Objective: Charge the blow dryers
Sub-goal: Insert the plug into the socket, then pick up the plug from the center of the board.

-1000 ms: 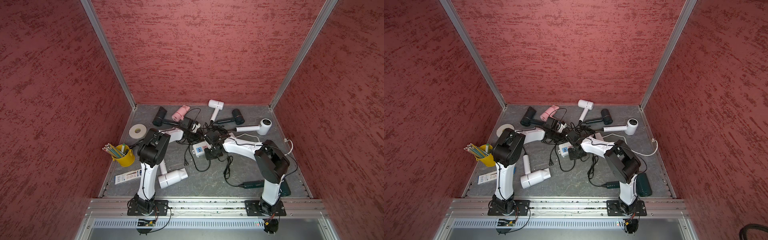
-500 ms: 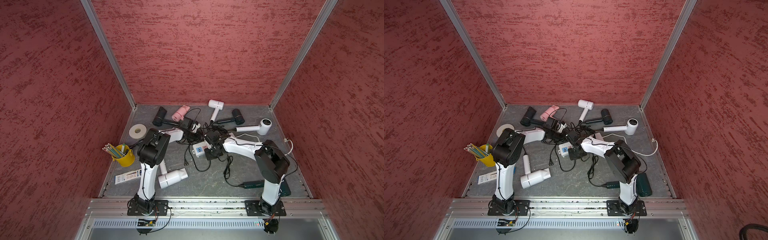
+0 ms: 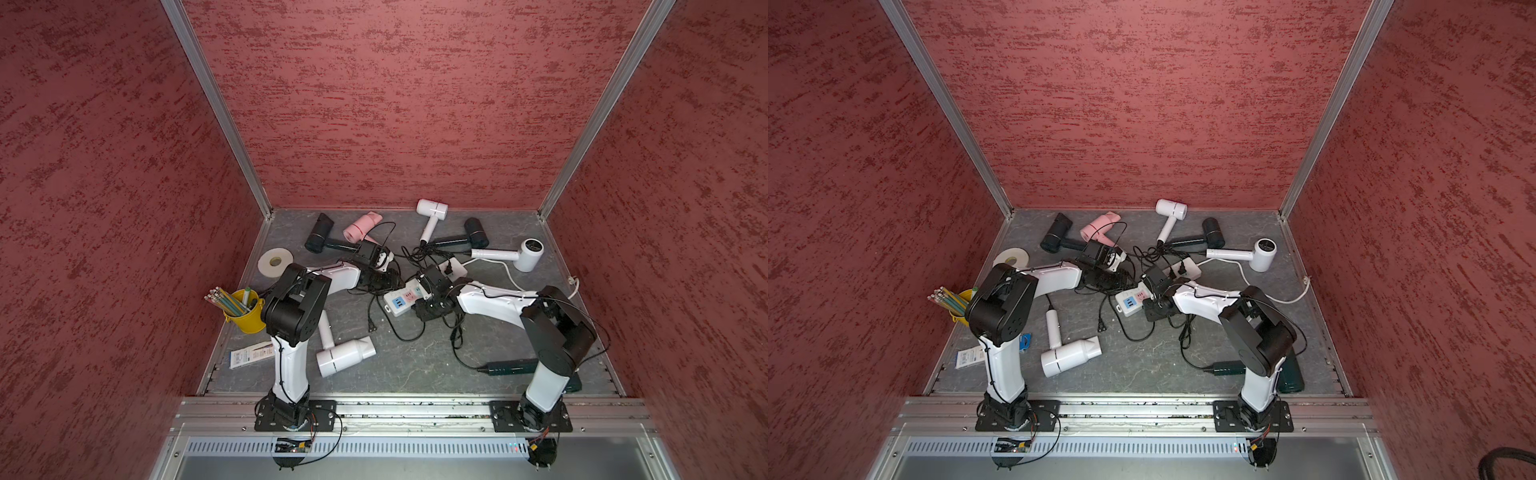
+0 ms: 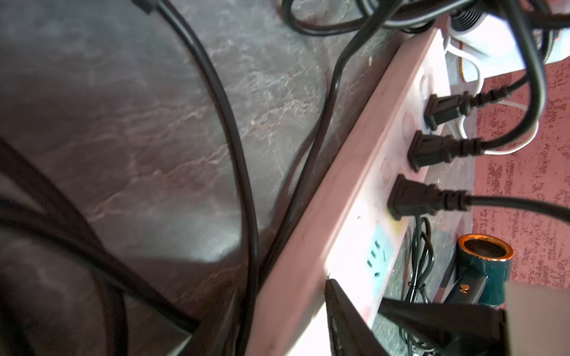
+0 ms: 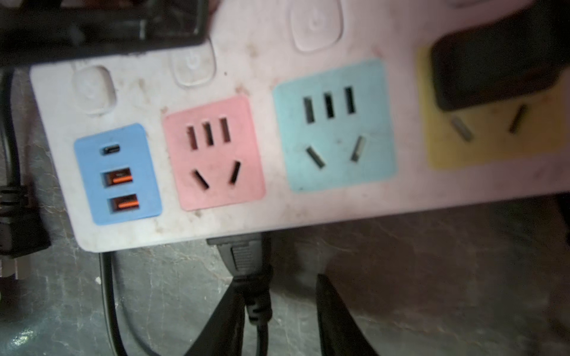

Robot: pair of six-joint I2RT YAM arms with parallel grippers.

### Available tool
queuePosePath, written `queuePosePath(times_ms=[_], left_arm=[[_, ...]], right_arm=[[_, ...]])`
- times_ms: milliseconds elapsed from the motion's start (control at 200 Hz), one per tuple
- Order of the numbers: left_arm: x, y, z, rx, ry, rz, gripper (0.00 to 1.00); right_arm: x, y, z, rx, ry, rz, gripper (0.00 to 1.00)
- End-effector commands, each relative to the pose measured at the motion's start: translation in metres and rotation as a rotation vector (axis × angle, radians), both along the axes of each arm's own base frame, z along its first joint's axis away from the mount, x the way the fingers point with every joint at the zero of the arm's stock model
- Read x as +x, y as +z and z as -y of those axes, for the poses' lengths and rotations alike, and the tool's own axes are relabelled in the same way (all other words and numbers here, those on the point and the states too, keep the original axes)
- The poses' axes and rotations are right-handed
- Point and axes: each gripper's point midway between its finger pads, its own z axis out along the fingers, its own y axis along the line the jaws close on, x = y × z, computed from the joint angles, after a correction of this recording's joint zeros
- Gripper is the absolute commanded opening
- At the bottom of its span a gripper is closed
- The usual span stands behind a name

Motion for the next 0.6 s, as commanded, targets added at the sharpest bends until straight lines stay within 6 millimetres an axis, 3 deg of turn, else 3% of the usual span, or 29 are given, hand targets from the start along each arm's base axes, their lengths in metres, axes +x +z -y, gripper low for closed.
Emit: queuePosePath(times_ms=[0, 200, 341, 496, 596], left_arm=[[-0.023, 0.0, -0.003, 0.009, -0.02, -0.066, 0.52], [-0.017, 0.012, -0.005, 0.006, -0.013, -0.026, 0.69], [-0.016, 0.024, -0.005, -0.013, -0.012, 0.002, 0.74], [-0.019, 0.06, -0.001, -0.083, -0.008, 0.086, 0.82], [-0.025, 0.084, 0.0, -0.113, 0.001, 0.137, 0.9]], right_arm=[[0.045, 0.053, -0.01, 0.111, -0.063, 0.236, 0.45], [0.037, 0.069, -0.006, 0.15, -0.054, 0.264, 0.56], [0.031, 0.081, -0.006, 0.192, -0.045, 0.285, 0.61], [0.027, 0.11, -0.005, 0.273, -0.054, 0.346, 0.77], [0.022, 0.146, 0.002, 0.34, -0.069, 0.423, 0.95]])
